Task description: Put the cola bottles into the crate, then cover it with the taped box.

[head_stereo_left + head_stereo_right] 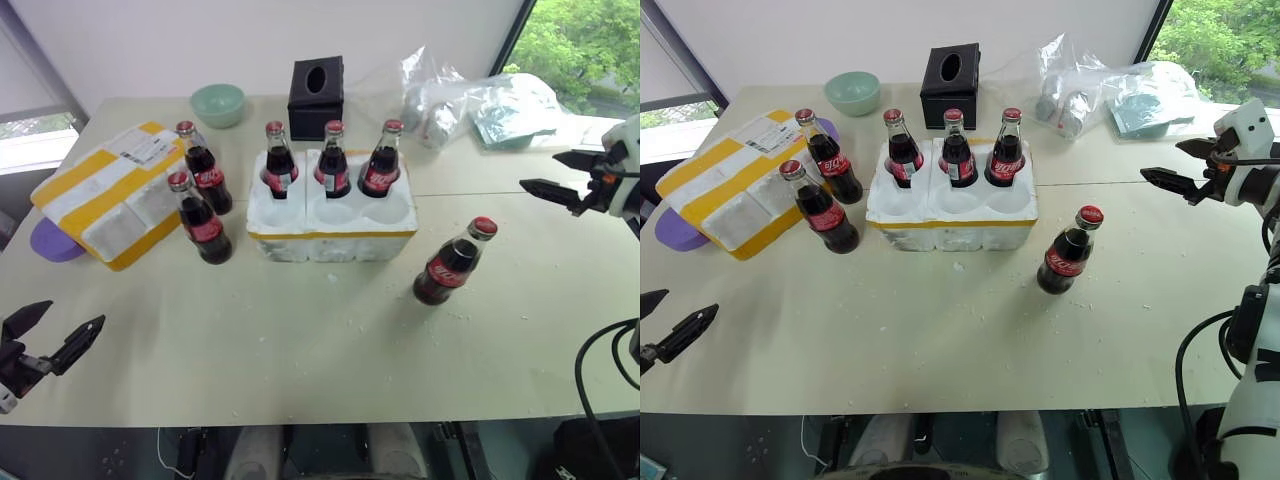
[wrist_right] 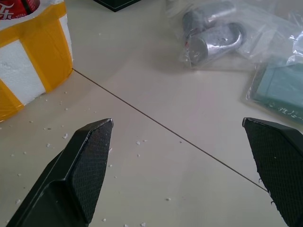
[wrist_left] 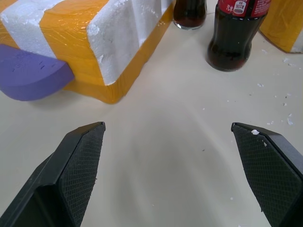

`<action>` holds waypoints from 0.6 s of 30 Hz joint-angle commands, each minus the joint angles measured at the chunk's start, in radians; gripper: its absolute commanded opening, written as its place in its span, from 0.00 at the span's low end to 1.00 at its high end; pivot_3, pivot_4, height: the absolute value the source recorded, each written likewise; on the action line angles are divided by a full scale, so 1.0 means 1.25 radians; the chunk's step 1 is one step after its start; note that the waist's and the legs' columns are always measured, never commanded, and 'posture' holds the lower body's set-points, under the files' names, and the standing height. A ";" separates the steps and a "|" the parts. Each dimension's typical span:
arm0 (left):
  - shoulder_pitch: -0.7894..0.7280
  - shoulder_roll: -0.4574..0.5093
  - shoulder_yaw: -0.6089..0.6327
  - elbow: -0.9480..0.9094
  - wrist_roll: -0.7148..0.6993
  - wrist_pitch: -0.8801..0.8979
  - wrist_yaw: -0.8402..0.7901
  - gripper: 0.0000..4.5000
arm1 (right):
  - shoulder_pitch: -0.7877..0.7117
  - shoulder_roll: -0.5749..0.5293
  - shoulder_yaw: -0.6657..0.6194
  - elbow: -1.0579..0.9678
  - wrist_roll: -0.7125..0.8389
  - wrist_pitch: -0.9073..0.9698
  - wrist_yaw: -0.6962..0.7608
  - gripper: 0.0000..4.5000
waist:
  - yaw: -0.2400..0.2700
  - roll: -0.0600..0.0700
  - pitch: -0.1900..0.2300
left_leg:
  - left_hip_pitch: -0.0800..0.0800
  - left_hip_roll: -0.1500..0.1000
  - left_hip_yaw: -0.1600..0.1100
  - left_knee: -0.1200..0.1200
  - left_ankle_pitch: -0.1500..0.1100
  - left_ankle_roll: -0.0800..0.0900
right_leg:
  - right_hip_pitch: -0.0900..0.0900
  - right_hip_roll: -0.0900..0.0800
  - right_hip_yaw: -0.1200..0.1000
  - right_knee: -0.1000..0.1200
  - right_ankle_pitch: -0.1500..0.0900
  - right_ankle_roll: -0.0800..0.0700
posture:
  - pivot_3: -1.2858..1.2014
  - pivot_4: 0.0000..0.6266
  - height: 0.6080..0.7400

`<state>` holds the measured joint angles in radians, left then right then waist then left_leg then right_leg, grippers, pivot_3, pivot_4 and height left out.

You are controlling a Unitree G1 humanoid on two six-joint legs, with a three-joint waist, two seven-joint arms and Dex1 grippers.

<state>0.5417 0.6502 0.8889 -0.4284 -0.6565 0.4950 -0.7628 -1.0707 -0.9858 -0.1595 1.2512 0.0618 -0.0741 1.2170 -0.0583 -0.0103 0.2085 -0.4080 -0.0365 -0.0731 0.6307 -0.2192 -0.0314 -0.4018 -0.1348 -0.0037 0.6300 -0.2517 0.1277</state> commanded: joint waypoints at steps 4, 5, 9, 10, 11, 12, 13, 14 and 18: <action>-0.008 0.006 0.024 0.008 -0.024 0.005 -0.001 0.99 | -0.024 -0.012 -0.019 -0.008 0.012 -0.005 0.002 1.00 | 0.000 0.000 0.000 | 0.000 0.000 0.001 0.000 0.000 0.000 | 0.000 0.000 0.000 0.000 0.000 0.000 | 0.52 0.24 0.98; -0.008 0.008 0.026 0.010 -0.029 0.008 -0.004 0.99 | -0.024 -0.012 -0.020 -0.007 0.013 0.000 0.005 1.00 | 0.000 0.000 0.000 | 0.000 0.000 0.001 0.000 0.000 0.000 | 0.000 0.000 0.000 0.000 0.000 0.000 | 0.52 0.24 0.98; -0.005 0.012 0.038 0.011 -0.055 0.022 -0.012 0.99 | -0.030 -0.015 -0.025 -0.008 0.025 0.041 0.053 1.00 | 0.000 0.000 0.000 | 0.000 0.000 0.001 0.000 0.000 0.000 | 0.000 0.000 0.000 0.000 0.000 0.000 | 0.52 0.24 0.98; -0.005 0.013 0.041 0.011 -0.063 0.025 -0.016 0.99 | -0.030 -0.016 -0.024 -0.010 0.025 0.043 0.067 1.00 | 0.000 0.000 0.000 | 0.000 0.000 0.001 0.000 0.000 0.000 | 0.000 0.000 0.000 0.000 0.000 0.000 | 0.52 0.24 0.98; -0.005 0.016 0.043 0.010 -0.064 0.025 -0.016 0.99 | -0.029 -0.015 -0.022 -0.012 0.021 0.039 0.070 1.00 | 0.000 0.000 0.000 | 0.000 0.000 0.001 0.000 0.000 0.000 | 0.000 0.000 0.000 0.000 0.000 0.000 | 0.52 0.24 0.98; -0.005 0.019 0.042 0.009 -0.058 0.023 -0.014 0.99 | -0.029 -0.015 -0.020 -0.014 0.017 0.034 0.069 1.00 | 0.000 0.000 0.000 | 0.000 0.000 0.001 0.000 0.000 0.000 | -0.001 0.000 0.001 0.000 0.000 0.000 | 0.52 0.24 0.98; -0.008 0.020 0.041 0.008 -0.058 0.020 -0.013 0.99 | -0.030 -0.013 -0.018 -0.014 0.014 0.029 0.067 1.00 | 0.000 0.000 0.000 | 0.000 0.000 0.001 0.000 0.000 0.000 | -0.001 0.000 0.000 0.000 0.000 0.000 | 0.52 0.24 0.98; -0.011 0.023 0.042 0.006 -0.066 0.022 -0.015 0.99 | -0.034 -0.012 -0.016 -0.013 0.011 0.031 0.067 1.00 | 0.000 0.000 0.000 | 0.000 0.000 0.001 0.000 0.000 0.000 | -0.001 0.000 0.000 0.000 0.000 0.000 | 0.52 0.24 0.98; -0.017 0.024 0.036 0.000 -0.069 0.019 -0.016 0.99 | -0.046 -0.009 -0.013 -0.013 0.009 0.031 0.083 1.00 | -0.002 0.000 0.000 | 0.000 0.000 0.001 0.000 0.000 0.000 | -0.001 0.000 0.001 0.000 0.000 0.000 | 0.52 0.24 0.98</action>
<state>0.5180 0.6681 0.8983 -0.4108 -0.7314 0.5310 -0.7835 -1.0897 -0.9853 -0.1648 1.2511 0.0629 -0.0277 1.3107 -0.0604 -0.0103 0.2085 -0.4080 -0.0363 -0.0715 0.6307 -0.2192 -0.0314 -0.4028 -0.1347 -0.0027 0.6302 -0.2513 0.1276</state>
